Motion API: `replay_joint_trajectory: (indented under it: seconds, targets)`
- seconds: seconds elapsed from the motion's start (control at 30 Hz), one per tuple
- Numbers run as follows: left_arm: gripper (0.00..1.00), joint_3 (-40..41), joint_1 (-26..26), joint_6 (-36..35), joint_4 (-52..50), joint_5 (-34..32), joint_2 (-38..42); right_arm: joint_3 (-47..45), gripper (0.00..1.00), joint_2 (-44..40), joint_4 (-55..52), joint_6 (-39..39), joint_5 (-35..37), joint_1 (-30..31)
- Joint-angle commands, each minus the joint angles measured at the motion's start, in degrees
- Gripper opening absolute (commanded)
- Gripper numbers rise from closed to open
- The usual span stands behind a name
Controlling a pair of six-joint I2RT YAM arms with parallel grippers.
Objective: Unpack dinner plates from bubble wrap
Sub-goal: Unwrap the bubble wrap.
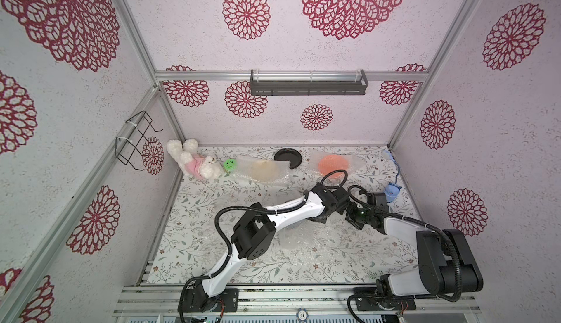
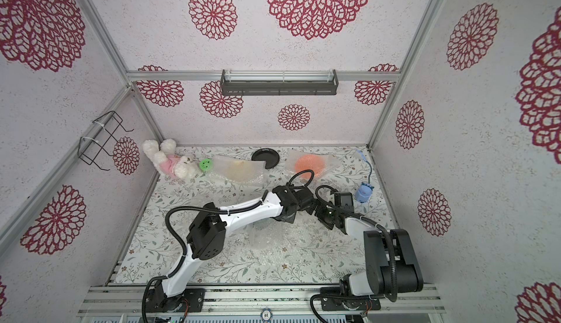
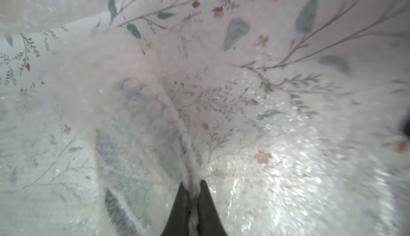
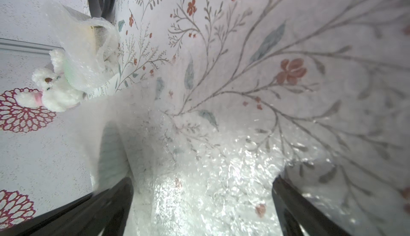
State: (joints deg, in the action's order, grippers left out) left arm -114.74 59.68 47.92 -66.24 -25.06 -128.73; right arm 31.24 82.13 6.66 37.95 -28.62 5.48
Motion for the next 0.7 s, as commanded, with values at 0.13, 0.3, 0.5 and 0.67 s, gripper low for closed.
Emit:
replay_joint_trajectory:
  seconds: [0.13, 0.3, 0.5, 0.67]
  targets:
    - [0.00, 6.7, -0.3, -0.9, 11.1, 5.5, 20.5, 0.5, 0.99, 3.8, -2.8, -1.2, 2.1, -0.9]
    - [0.00, 24.7, -3.7, 2.5, 34.9, 21.1, 36.8, 2.1, 0.99, 4.4, -3.3, -1.5, 2.5, -1.2]
    - [0.00, 41.8, -9.2, 8.7, 59.3, 36.1, 47.2, 3.3, 0.99, 5.6, -2.8, -0.9, 1.4, -1.5]
    - [0.00, 53.9, -12.8, 16.2, 78.2, 43.6, 48.2, 4.8, 0.99, 1.3, -5.1, -1.1, 3.3, -1.5]
